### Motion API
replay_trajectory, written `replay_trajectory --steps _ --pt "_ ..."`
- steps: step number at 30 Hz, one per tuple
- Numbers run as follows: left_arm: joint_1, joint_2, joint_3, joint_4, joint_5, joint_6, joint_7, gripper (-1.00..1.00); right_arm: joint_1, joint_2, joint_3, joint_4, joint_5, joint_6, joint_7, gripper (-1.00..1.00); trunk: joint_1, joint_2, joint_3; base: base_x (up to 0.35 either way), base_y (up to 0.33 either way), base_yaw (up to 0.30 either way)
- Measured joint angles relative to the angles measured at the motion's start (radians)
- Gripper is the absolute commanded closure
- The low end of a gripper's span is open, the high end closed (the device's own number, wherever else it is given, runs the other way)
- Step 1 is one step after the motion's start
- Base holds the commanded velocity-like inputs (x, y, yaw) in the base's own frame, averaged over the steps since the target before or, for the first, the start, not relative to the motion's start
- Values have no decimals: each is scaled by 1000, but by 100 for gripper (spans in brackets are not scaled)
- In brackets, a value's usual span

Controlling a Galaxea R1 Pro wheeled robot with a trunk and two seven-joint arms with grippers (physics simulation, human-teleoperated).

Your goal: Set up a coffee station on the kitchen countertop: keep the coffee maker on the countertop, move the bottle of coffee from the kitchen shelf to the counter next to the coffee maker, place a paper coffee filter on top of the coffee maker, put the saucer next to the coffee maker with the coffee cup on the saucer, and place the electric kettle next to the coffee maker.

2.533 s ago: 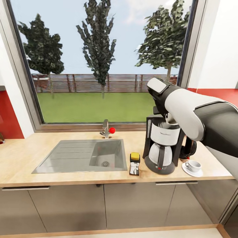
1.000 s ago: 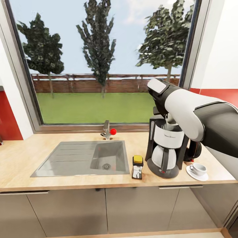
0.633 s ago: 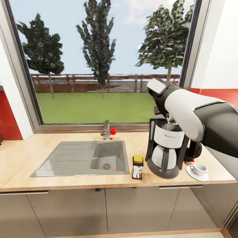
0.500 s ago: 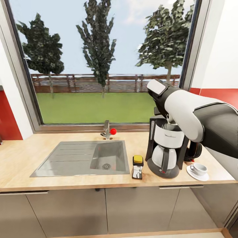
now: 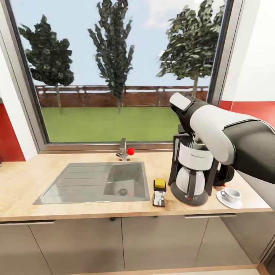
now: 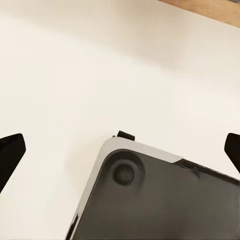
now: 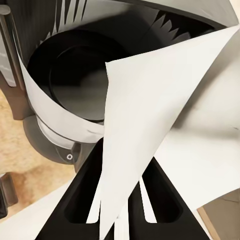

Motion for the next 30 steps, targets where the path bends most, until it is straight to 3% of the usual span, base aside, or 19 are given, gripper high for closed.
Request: replay_trajectory --steps 13,22,23,30 --pt "0 0 0 0 1 0 0 -100 0 -1 0 0 0 0 0 100 50 -91 -41 0 0 1" --pt "0 0 0 0 -1 -1 0 -100 0 -2 0 0 1 0 0 100 50 -92 -41 0 0 53" --pt "0 0 0 0 -1 -1 0 -100 0 -2 0 0 1 0 0 -100 50 -92 -41 0 0 72" --pt "0 0 0 0 0 0 0 -100 0 -10 1 0 1 -1 -1 -100 50 -92 -41 0 0 75"
